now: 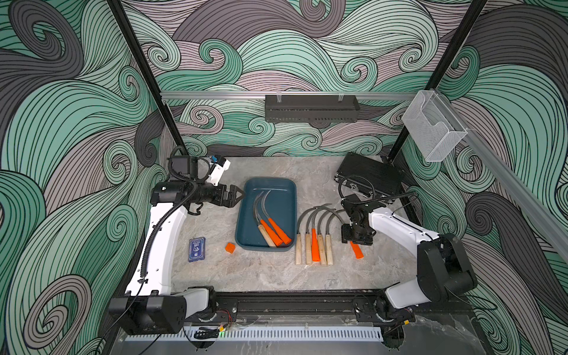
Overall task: Put small sickles into storage boxes
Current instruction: Pick up the sickle at the center of the board.
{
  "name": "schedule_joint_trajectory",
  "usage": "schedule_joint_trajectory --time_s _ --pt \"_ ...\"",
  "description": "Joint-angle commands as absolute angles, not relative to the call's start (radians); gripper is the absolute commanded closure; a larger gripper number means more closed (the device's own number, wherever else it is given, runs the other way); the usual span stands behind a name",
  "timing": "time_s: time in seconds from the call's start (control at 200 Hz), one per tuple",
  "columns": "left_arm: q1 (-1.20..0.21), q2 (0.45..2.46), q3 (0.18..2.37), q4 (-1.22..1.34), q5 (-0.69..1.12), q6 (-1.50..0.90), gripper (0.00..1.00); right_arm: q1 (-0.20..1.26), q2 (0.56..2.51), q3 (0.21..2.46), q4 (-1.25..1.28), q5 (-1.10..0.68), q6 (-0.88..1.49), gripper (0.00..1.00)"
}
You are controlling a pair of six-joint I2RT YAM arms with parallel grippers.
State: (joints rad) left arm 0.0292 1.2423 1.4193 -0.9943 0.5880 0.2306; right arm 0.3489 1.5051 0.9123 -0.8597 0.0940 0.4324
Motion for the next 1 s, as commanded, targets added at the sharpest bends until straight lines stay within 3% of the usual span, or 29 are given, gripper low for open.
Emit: schedule_joint_trajectory --time_s 0.0,0.996 --pt "0.021 1.253 1.44 -1.014 0.62 0.221 0.02 0.339 1.531 0.914 -0.842 0.099 0.416 0.32" --pt "0.02 1.229 1.409 -0.993 0.611 0.184 0.01 0.272 1.602 0.853 -0.765 0.02 0.402 0.35"
